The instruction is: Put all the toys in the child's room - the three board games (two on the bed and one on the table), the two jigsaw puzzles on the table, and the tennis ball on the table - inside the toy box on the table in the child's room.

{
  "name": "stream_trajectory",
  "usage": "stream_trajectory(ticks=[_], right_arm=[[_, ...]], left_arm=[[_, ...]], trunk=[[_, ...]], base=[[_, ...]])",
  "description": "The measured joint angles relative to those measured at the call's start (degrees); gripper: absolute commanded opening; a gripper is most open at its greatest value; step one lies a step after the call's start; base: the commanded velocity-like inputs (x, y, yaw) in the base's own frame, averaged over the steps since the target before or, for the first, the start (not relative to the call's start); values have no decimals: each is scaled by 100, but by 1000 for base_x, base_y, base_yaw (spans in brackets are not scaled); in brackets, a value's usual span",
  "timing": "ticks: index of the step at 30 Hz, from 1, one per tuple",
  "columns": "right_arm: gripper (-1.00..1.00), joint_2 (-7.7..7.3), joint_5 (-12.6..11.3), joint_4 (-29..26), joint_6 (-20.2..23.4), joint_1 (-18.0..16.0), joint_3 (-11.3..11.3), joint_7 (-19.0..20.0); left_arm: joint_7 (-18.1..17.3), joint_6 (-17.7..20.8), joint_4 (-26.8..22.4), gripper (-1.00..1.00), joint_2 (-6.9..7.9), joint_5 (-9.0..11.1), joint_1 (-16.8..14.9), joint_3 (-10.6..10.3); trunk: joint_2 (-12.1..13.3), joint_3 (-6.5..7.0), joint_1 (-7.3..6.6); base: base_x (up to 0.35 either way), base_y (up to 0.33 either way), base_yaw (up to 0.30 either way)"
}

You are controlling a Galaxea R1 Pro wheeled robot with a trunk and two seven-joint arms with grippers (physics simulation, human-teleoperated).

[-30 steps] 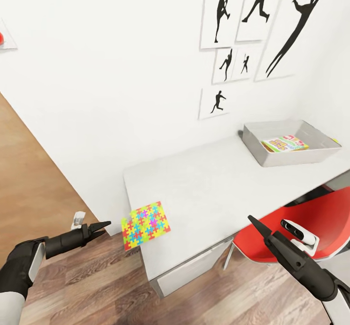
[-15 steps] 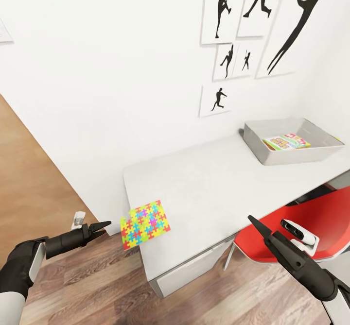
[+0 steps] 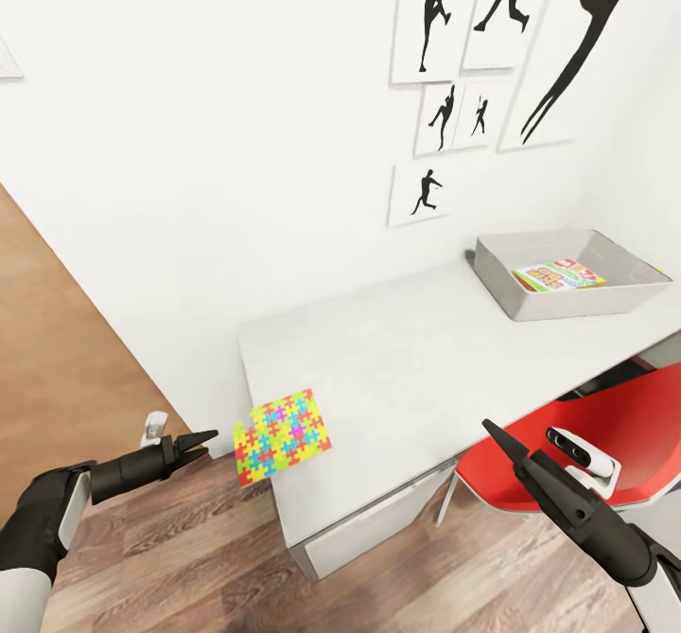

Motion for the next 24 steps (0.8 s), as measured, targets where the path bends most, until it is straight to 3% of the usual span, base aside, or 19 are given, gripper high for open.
stream_trajectory(ticks=[12,24], right_arm=[[100,1,-2,-1,-1,1,7,0],[100,16,-3,0,-1,1,9,0]], left_arm=[[-20,-4,1,100,-3,3,0,-8],[-40,-10,0,100,3,2,0,-10]], trunk=[[0,0,0],[0,0,0]], base=[[0,-104,0],[0,-18,0]])
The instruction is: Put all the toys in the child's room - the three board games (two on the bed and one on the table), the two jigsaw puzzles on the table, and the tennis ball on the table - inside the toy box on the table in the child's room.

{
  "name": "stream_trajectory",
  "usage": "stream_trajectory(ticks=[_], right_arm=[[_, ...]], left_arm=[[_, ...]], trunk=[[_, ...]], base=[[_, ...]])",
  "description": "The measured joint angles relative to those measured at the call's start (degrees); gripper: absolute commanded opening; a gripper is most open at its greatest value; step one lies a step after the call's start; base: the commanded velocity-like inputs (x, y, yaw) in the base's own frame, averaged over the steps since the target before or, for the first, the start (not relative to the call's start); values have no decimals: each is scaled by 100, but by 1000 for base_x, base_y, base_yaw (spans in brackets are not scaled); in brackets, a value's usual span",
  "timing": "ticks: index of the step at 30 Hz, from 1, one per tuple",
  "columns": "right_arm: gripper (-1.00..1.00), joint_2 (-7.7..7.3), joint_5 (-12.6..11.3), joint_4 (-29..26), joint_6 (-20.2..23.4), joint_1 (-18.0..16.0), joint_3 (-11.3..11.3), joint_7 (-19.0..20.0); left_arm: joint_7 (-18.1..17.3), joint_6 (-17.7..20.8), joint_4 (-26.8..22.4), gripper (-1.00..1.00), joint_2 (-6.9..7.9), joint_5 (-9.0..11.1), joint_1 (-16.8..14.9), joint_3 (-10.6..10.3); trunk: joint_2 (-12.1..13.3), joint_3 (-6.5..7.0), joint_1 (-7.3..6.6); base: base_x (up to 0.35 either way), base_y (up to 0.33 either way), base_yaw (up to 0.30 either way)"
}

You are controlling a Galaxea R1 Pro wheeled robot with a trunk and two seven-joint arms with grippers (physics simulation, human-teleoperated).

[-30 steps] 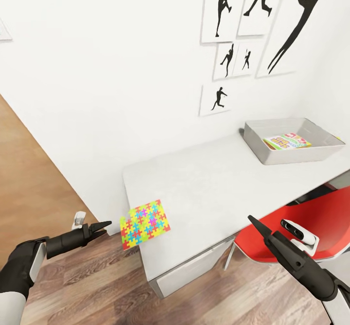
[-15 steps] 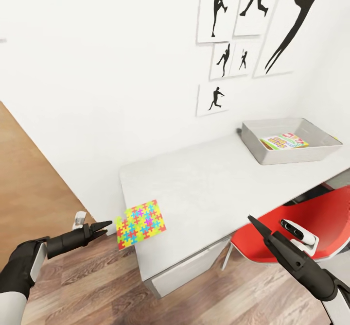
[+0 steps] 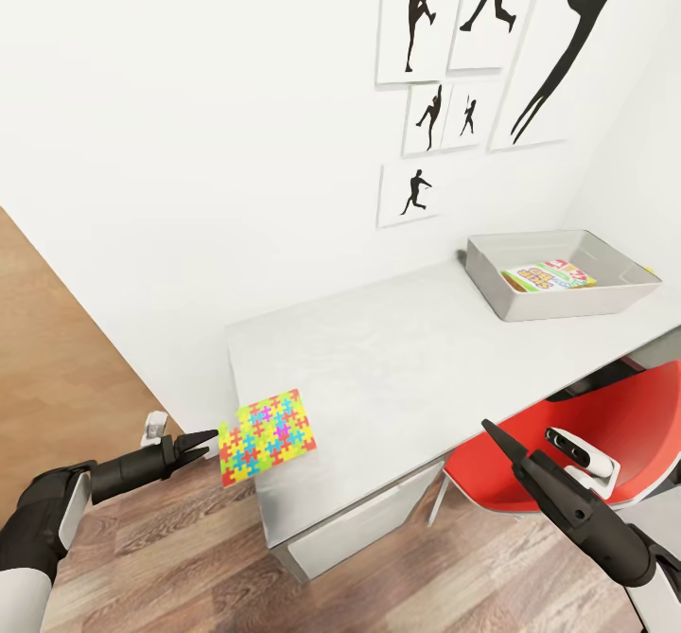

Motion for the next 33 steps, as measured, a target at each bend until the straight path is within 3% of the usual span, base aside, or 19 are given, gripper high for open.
stream_trajectory(ticks=[33], right_arm=[[100,-4,1,-1,0,0,0,0]], left_arm=[[-16,-26,1,100,-4,10,0,0]], trunk=[[0,0,0]], base=[[-6,-39,0]])
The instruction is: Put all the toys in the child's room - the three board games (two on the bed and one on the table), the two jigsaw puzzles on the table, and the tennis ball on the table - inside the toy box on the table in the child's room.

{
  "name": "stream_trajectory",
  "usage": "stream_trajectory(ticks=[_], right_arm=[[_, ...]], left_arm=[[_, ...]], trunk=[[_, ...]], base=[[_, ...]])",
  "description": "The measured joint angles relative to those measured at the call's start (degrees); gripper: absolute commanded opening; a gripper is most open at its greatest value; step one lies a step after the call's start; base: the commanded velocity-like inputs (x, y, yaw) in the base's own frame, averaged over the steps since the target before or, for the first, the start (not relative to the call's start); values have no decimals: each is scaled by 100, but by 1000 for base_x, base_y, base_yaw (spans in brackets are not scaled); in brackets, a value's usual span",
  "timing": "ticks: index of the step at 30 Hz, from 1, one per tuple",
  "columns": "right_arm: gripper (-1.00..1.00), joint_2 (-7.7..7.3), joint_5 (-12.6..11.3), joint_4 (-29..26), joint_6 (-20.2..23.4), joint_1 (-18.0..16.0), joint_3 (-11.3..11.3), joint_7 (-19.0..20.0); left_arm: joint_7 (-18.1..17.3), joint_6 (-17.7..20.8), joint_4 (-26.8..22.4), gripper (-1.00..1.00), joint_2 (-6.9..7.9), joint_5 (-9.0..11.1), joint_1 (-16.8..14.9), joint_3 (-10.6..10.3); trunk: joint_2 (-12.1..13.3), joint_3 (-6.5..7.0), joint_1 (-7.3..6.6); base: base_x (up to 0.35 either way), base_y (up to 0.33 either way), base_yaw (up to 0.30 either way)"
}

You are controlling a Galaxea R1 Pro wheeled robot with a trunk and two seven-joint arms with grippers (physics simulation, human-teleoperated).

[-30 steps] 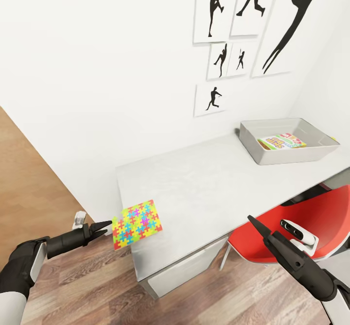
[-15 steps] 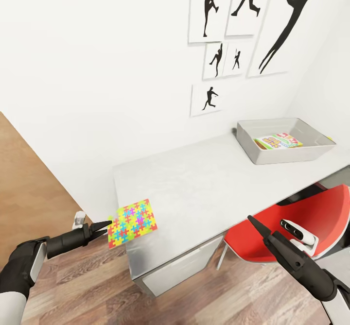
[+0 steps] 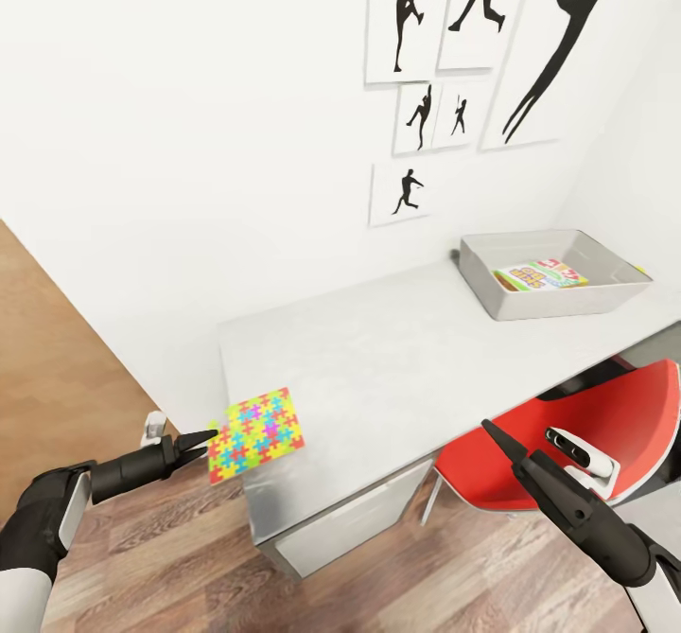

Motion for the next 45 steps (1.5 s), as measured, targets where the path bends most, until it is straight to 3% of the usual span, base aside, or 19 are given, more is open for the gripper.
stream_trajectory(ticks=[42,45], right_arm=[[100,7,1,1,0,0,0,-8],[100,7,1,1,0,0,0,-8]], left_arm=[[-2,26,-1,100,4,8,0,6],[-2,26,0,100,4,7,0,6]], trunk=[[0,0,0],[-119,-53,65]], base=[[0,-15,0],[0,0,0]])
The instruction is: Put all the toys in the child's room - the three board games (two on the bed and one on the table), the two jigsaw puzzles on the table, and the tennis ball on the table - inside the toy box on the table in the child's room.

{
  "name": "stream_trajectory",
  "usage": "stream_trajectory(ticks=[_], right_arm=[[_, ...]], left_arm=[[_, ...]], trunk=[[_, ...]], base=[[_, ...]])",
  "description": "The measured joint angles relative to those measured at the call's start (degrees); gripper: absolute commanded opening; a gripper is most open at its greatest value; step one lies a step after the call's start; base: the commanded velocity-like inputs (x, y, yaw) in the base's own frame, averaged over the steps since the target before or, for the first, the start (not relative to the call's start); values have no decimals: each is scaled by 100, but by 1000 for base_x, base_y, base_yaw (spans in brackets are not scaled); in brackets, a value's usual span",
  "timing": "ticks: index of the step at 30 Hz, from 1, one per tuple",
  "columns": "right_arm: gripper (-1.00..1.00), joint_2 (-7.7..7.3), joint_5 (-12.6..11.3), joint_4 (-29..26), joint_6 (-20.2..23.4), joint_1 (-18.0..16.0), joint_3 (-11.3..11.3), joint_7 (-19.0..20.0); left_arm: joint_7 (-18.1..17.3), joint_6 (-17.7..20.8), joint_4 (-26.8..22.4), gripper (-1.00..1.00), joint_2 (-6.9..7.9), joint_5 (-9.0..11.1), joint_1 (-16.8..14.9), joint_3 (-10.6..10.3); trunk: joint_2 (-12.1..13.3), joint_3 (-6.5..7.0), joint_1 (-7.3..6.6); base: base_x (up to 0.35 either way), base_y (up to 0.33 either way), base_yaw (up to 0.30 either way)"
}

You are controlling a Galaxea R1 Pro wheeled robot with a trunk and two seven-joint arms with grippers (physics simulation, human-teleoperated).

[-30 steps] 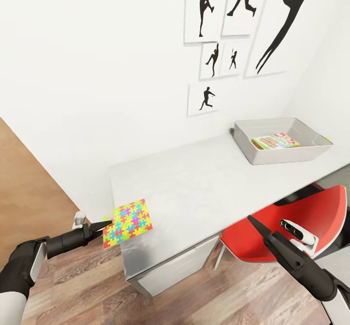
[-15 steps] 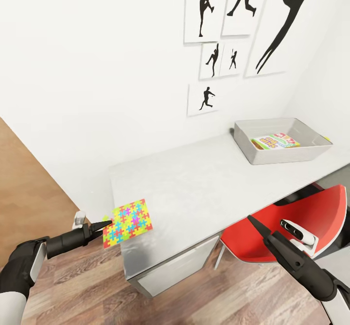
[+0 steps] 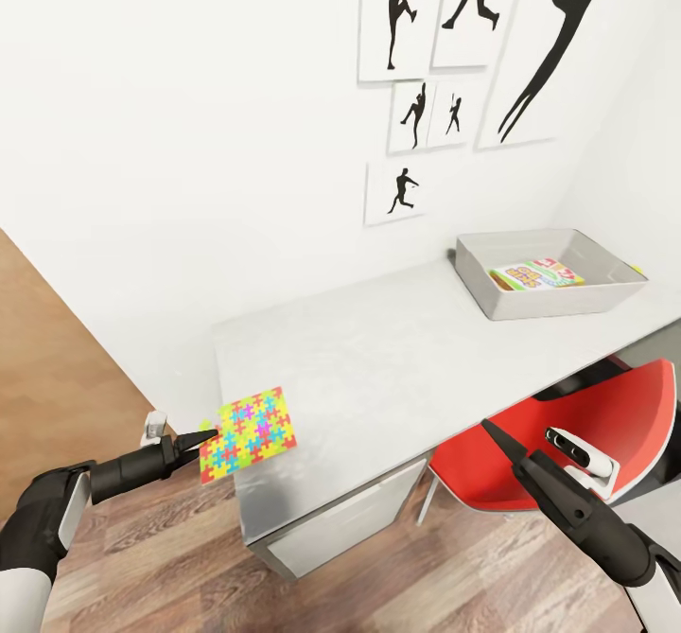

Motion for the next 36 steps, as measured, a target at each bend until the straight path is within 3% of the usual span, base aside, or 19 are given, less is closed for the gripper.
stream_trajectory(ticks=[36], right_arm=[[100,17,7,0,0,0,0,-17]], left_arm=[[3,-22,0,100,-8,0,0,0]], trunk=[[-42,-19,23]], base=[[0,0,0]])
